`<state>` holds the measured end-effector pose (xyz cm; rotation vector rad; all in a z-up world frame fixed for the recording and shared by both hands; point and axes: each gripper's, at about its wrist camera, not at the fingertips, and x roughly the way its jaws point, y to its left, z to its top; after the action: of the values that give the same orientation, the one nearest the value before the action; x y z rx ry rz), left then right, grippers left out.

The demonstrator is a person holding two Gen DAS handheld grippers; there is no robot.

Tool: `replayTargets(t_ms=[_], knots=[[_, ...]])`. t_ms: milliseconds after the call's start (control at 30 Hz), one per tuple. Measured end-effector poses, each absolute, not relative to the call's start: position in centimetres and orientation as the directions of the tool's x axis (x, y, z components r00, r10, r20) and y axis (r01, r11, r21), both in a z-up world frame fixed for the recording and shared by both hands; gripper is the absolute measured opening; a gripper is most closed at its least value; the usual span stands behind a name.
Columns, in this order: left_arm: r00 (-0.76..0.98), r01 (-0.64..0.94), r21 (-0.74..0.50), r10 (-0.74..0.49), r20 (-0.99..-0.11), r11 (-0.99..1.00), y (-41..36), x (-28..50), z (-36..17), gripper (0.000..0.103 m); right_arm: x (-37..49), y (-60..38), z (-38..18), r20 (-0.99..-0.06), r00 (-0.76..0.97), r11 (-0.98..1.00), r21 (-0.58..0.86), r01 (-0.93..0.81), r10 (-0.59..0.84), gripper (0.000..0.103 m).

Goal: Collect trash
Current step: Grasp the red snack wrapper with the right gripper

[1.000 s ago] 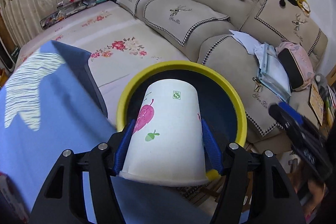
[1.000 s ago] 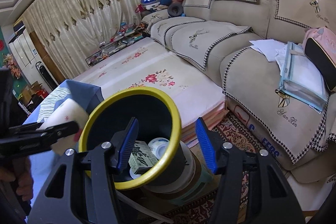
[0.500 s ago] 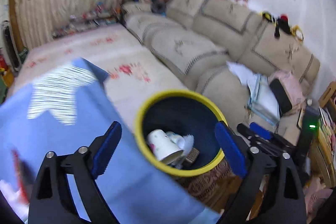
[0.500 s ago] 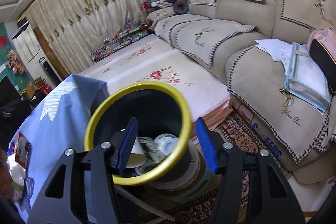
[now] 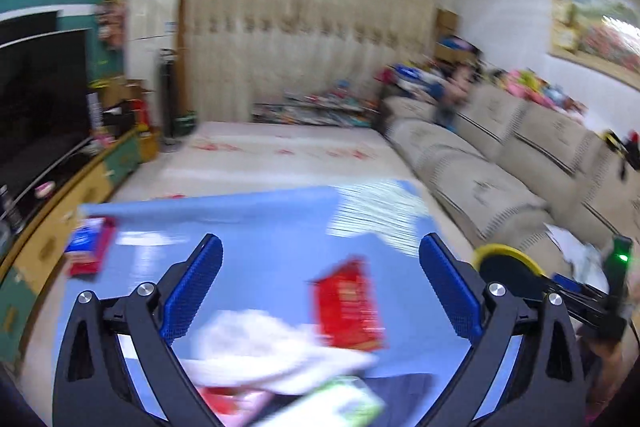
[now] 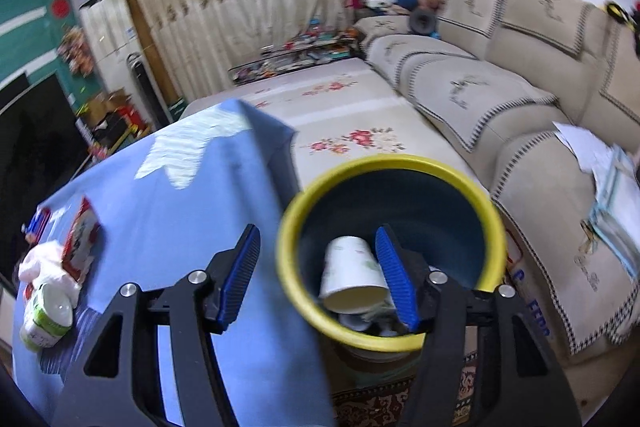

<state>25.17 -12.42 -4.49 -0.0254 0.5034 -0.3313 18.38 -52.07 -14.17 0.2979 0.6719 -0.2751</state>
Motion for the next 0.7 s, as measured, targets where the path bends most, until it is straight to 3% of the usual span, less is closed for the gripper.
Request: replayTargets(t_ms=[300,500,700], knots=[[0.91,-0.051,-0.111,0.001,-0.415,0.992,1.7,28.4,-7.1,0.097,25.4,-41.0,-11.3,-0.645,0.764,0.99,0.116,0.084,0.011,0.057],[0.901,-0.11,-0.159,0.031,-0.433,0.981,4.3,29.7,-8.0,0.097,29.6,-33.8,-10.3,-0.669,0.73,0.989,0.128,-0.074,0.141,0.057],[0.904,-0.109,-0.156,0.032,-0.427,0.982,4.2,29.4,-8.4,0.098,32.7,-30.2,-12.6,-0.741,0.638,0.977,0.186,-0.103,0.208,0.057]])
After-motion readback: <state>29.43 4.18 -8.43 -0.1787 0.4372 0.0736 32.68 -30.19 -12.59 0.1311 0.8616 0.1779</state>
